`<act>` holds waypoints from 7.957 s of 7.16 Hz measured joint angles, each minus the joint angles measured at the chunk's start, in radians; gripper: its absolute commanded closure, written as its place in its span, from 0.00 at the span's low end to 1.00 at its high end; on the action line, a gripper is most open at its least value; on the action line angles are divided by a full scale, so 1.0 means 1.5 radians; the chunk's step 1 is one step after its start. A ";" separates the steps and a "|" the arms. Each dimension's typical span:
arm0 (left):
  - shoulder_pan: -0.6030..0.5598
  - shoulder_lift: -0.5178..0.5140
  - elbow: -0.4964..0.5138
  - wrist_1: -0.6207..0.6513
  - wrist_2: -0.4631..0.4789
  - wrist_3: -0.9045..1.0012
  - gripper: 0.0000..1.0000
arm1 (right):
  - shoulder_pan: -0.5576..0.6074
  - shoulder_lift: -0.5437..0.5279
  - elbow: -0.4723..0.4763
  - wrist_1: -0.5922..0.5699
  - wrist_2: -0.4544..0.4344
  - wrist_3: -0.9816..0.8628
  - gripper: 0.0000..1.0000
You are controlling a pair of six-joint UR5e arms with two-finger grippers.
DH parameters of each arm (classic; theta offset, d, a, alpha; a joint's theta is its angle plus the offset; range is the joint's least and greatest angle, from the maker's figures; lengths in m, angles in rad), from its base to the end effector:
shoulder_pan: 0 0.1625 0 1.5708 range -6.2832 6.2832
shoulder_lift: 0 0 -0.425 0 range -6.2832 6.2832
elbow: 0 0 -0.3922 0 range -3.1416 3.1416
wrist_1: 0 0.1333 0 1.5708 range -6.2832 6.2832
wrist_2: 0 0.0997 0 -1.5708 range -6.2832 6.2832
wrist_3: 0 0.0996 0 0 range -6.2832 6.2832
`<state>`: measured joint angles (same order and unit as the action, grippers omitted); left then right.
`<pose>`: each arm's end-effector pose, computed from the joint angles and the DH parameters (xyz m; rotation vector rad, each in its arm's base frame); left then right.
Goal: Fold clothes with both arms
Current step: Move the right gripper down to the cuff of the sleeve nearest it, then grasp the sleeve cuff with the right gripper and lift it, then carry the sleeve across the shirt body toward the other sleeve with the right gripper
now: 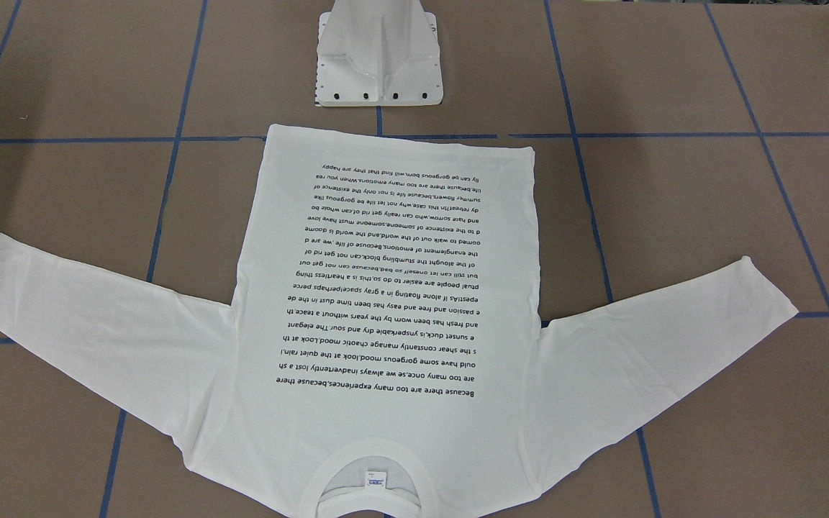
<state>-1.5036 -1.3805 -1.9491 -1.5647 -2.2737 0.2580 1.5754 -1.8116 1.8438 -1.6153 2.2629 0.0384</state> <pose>-0.0408 -0.4204 0.5632 0.2418 0.6852 0.3748 0.0715 -0.3891 0.6405 -0.0235 -0.6919 0.0455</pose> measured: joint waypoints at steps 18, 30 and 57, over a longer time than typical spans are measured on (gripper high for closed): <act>-0.006 -0.063 -0.024 -0.132 -0.009 -0.064 0.00 | -0.310 -0.038 -0.060 0.596 -0.165 0.601 0.16; -0.006 -0.060 -0.024 -0.133 -0.009 -0.064 0.00 | -0.475 -0.031 -0.187 0.752 -0.313 0.723 0.80; -0.007 -0.066 -0.012 -0.133 -0.008 -0.067 0.00 | -0.754 0.998 -0.538 0.152 -0.715 0.933 1.00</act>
<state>-1.5139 -1.4793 -1.9671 -1.7641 -2.2856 0.1580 0.4444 -0.3147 1.0362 -1.3871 1.1902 1.4373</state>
